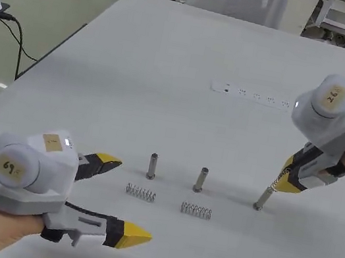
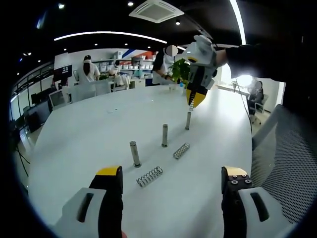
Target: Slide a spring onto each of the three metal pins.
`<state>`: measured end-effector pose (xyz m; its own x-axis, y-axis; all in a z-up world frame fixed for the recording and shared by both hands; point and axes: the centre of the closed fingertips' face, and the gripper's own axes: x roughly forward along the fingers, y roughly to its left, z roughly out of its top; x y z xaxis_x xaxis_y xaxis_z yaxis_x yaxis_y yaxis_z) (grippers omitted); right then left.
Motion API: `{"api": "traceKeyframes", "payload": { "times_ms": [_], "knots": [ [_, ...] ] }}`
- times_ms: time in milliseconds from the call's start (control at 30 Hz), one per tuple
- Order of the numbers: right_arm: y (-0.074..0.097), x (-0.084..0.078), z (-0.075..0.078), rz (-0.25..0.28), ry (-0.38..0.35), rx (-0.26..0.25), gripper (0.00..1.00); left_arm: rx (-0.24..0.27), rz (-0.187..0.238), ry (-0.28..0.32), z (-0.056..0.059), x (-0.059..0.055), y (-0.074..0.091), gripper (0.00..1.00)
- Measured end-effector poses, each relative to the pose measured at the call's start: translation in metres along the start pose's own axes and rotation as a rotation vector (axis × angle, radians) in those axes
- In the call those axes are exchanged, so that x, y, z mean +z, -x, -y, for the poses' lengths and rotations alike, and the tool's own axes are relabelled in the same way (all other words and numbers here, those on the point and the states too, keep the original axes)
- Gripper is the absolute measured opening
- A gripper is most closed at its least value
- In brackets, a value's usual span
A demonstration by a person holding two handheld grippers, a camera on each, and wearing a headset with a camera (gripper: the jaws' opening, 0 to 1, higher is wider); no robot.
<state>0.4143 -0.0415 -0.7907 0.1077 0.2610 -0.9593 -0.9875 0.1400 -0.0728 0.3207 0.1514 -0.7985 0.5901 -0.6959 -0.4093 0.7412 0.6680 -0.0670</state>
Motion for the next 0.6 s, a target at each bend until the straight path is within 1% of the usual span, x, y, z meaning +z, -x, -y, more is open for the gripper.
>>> {"api": "traceKeyframes", "payload": {
  "times_ms": [400, 600],
  "knots": [
    [-0.008, -0.001, -0.001, -0.017, 0.004, 0.012, 0.13, 0.002, -0.001, 0.006, -0.002, -0.003, 0.000, 0.79],
    [-0.017, -0.003, -0.001, -0.029, -0.001, 0.020, 0.13, 0.005, -0.004, 0.009, -0.004, -0.005, 0.001, 0.78]
  ]
}}
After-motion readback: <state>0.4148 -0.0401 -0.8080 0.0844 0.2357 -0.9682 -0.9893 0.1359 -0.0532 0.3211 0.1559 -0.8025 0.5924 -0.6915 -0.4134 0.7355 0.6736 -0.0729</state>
